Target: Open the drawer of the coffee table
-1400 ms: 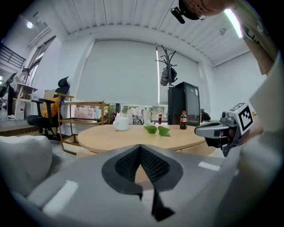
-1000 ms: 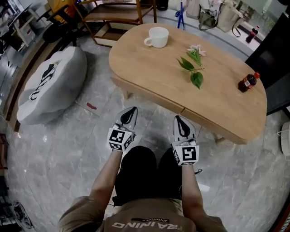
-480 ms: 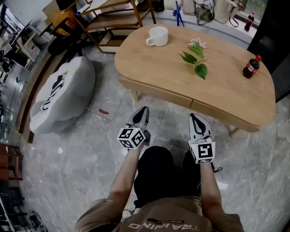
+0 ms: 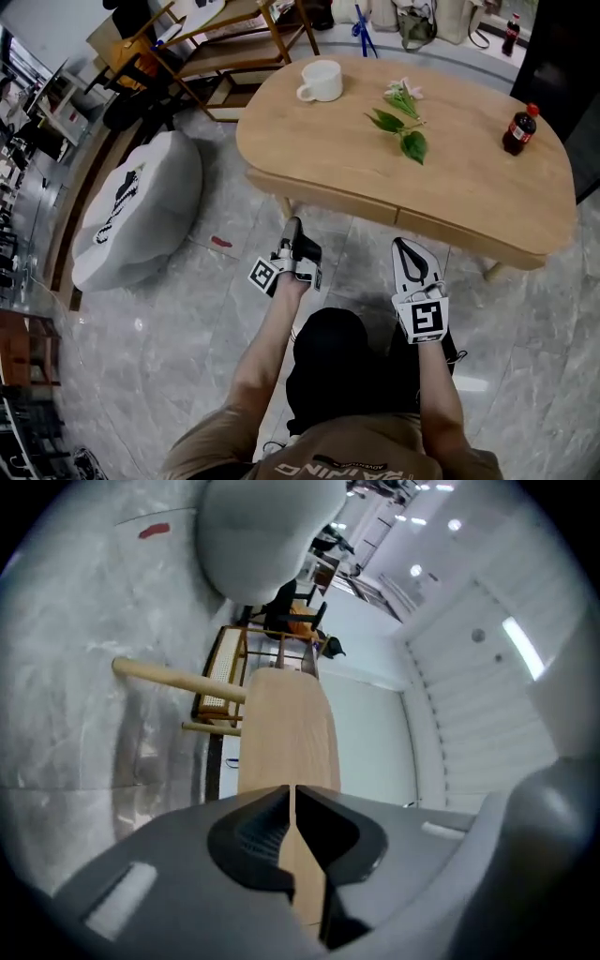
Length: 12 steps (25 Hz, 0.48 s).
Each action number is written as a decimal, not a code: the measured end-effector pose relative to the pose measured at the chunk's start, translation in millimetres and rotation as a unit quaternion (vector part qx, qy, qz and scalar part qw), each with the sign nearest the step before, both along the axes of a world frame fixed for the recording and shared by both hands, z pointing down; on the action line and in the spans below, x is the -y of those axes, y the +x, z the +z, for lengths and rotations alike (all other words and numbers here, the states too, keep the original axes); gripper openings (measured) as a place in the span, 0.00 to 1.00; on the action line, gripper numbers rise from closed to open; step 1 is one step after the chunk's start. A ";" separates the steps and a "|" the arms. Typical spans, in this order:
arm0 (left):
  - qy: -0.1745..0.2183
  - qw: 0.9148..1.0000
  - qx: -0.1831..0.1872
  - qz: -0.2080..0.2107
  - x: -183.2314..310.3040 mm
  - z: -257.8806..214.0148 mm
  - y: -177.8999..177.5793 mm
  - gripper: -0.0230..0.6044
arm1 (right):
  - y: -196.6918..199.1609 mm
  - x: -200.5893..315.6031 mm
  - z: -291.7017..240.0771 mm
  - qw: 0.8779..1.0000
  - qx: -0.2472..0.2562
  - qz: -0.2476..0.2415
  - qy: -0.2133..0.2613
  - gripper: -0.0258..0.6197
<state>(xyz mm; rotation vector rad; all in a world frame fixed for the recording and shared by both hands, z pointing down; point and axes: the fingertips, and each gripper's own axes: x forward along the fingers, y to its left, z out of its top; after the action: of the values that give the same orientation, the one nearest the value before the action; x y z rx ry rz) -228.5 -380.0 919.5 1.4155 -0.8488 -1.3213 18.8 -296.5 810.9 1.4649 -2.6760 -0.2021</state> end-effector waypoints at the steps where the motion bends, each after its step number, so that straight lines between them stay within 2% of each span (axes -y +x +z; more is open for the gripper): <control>1: -0.003 1.000 0.021 0.004 2.5 3.6 0.0 0.04 | 1.1 0.0 0.1 1.000 -0.005 0.000 0.002 0.05; 4: 0.005 0.998 0.053 0.030 14.2 9.9 2.7 0.07 | 3.7 0.1 0.6 1.000 -0.022 0.000 0.006 0.05; 7: 0.025 0.996 0.068 0.044 27.4 16.4 4.3 0.39 | 9.1 1.9 2.7 1.000 -0.029 0.002 0.002 0.05; 12: 0.073 0.995 0.051 0.042 47.3 19.1 1.4 0.42 | 6.2 1.5 12.3 1.000 -0.031 0.002 -0.005 0.05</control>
<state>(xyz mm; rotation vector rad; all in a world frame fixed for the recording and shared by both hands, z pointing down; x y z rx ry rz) -227.1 -427.3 938.7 1.6268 -0.7627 -1.2758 25.1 -298.0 823.2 1.4372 -2.6220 -0.2288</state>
